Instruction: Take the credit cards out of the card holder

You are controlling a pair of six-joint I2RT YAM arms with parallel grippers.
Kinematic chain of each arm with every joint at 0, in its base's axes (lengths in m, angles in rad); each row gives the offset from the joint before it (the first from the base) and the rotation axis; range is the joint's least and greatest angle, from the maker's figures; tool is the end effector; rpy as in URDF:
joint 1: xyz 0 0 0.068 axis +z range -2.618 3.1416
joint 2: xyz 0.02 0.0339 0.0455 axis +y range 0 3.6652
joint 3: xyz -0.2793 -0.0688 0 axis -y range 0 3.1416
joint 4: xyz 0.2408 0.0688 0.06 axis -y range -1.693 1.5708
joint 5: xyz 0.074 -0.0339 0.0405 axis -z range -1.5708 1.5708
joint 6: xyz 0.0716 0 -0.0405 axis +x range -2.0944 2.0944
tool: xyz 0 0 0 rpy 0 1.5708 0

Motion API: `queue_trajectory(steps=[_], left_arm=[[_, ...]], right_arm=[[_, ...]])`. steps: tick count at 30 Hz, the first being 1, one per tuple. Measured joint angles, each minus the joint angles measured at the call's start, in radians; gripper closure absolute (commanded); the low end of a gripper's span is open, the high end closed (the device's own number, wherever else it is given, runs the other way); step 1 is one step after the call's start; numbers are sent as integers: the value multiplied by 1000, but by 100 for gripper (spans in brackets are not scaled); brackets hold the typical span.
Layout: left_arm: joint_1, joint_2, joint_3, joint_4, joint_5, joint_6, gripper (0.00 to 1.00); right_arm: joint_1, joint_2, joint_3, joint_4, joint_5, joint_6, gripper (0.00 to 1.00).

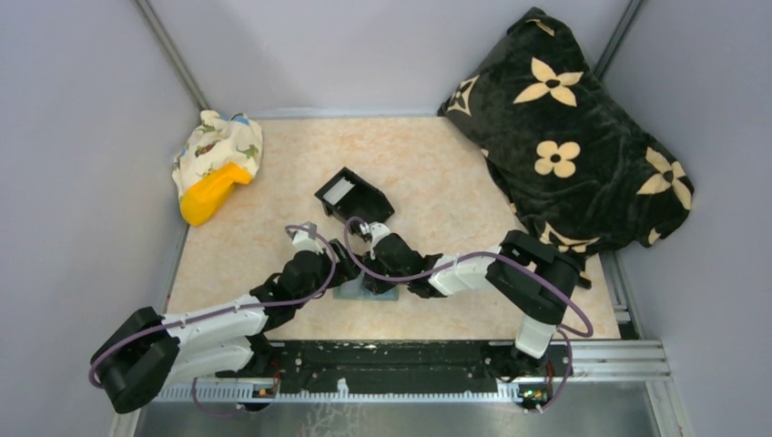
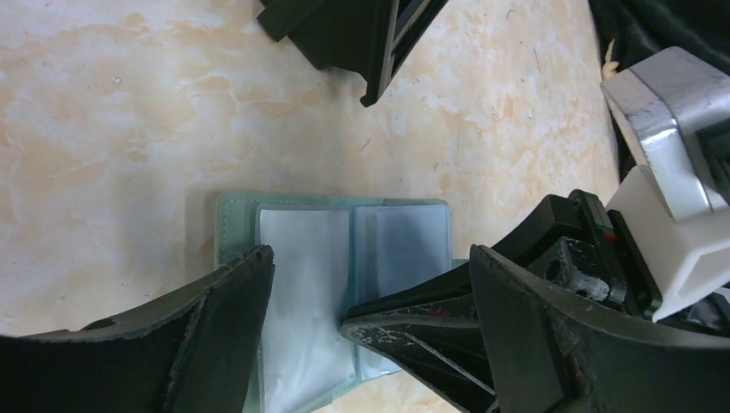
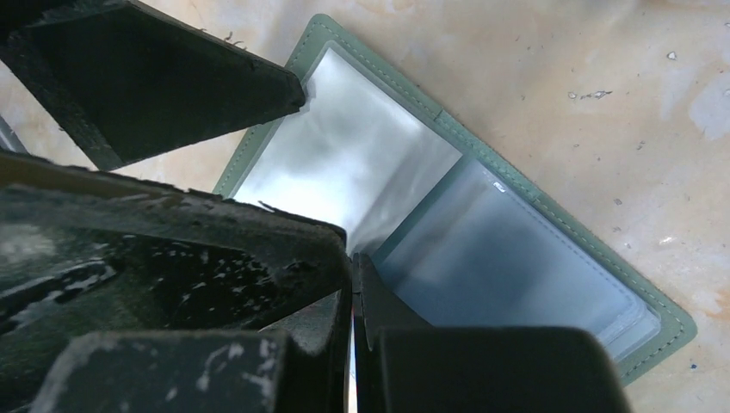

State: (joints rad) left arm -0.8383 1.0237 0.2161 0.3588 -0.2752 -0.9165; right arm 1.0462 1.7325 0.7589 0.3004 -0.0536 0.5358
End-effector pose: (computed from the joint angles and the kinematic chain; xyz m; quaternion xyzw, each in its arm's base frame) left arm 0.1571 -0.1456 0.1575 -0.1057 0.8352 -0.3311 0.4262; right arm 0.1789 0.3168 0.1331 -0.2386 0.8685 0.3254 0.2878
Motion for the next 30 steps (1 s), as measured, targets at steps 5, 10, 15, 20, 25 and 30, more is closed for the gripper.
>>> queue_trajectory(steps=[5, 10, 15, 20, 25, 30], left_arm=[[1, 20, 1, -4, 7, -43, 9], [1, 44, 1, -8, 43, -87, 9], [0, 84, 1, 14, 126, -124, 9], [2, 105, 1, 39, 176, -140, 9], [6, 106, 1, 45, 194, -143, 9], [10, 106, 0, 44, 229, -142, 9]], right_arm=[[0, -10, -10, 0, 2, -1, 99], [3, -32, -23, -22, 4, -8, 94], [10, -94, -51, -84, 18, -23, 85], [14, -163, -66, -130, 74, -48, 84], [11, -222, -72, -160, 137, -70, 84], [-21, -272, -99, -164, 182, -72, 84]])
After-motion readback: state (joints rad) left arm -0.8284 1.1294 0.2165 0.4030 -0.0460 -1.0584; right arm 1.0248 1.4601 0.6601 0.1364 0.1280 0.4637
